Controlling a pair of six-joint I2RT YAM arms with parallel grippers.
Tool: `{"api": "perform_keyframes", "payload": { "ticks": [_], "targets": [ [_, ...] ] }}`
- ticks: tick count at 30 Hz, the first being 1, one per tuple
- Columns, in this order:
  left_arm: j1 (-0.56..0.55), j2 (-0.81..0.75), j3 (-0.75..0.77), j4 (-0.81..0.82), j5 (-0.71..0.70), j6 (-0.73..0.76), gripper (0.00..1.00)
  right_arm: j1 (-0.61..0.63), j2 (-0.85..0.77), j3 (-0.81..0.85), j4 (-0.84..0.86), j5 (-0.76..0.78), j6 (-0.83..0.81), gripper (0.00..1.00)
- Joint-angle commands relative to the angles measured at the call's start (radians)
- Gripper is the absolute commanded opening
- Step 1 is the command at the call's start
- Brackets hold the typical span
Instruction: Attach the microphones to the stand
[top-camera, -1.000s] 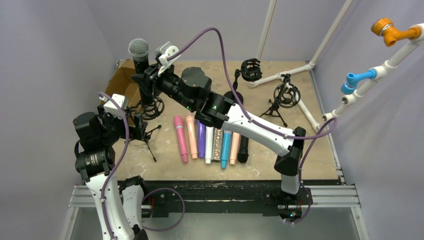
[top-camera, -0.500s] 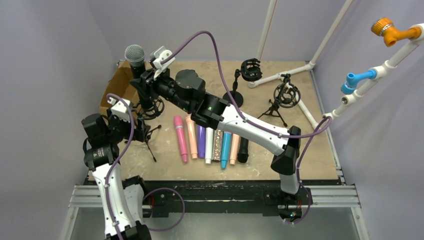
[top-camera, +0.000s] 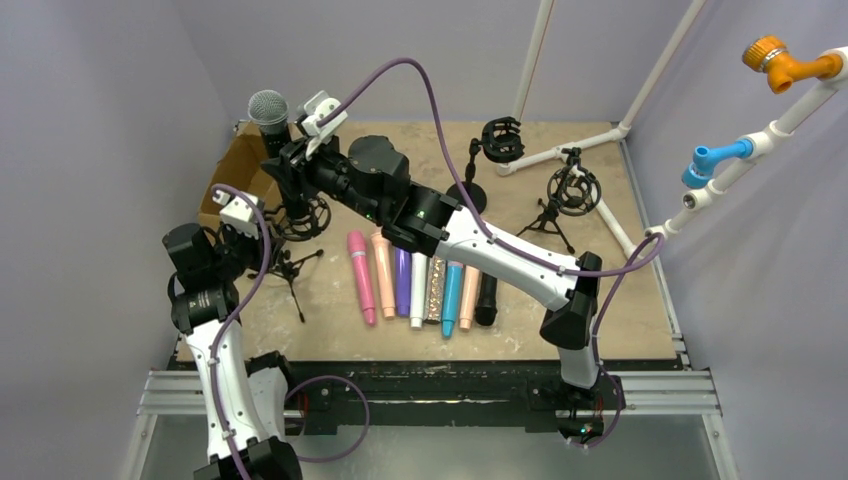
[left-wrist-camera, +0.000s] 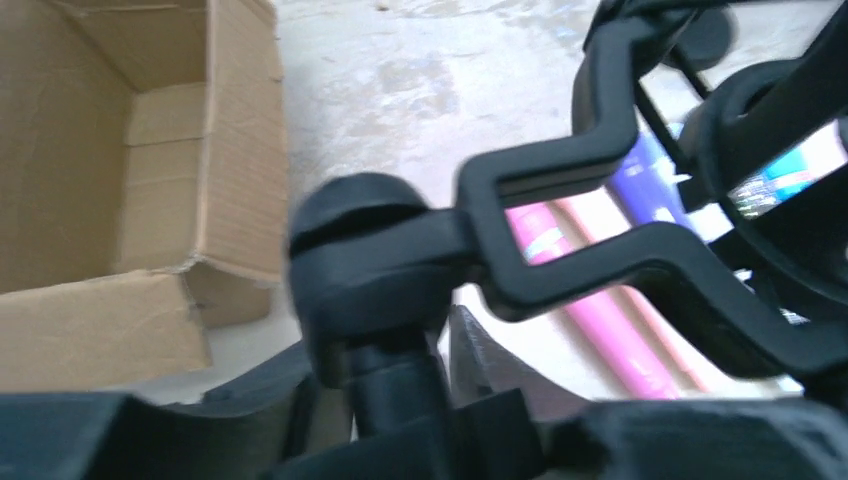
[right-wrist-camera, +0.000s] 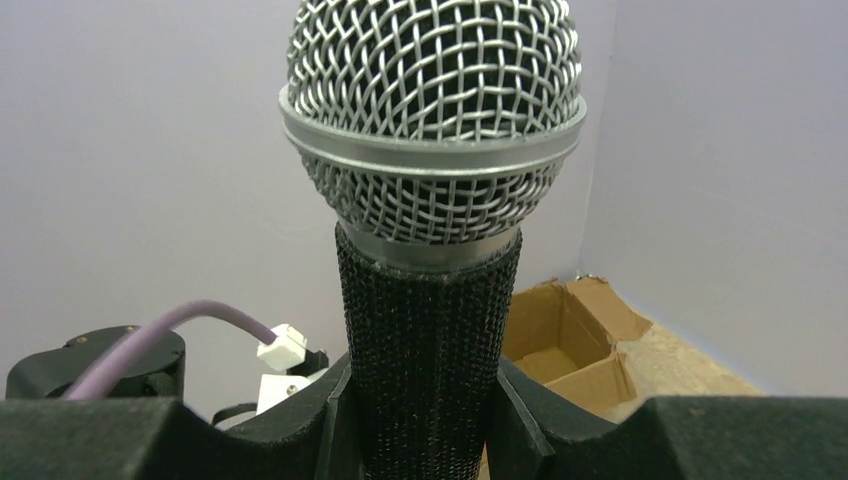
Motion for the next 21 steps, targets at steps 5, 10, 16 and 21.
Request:
{"api": "perform_keyframes", "payload": {
  "ticks": [5,10,16,21],
  "targets": [
    [0.005,0.052,-0.025,0.054,0.012,0.016,0.17,-0.012,-0.007,-0.009,-0.012,0.047,-0.012,0.0],
    [0.006,0.094,-0.007,0.028,0.005,0.018,0.13,-0.011,-0.016,-0.047,0.006,0.039,-0.009,0.0],
    [0.006,0.089,-0.025,0.038,0.014,0.024,0.13,-0.011,-0.007,-0.054,-0.021,0.049,-0.009,0.0],
    [0.005,0.102,-0.028,0.034,0.02,0.024,0.12,-0.01,-0.01,-0.113,-0.005,0.057,0.01,0.0]
  ]
}}
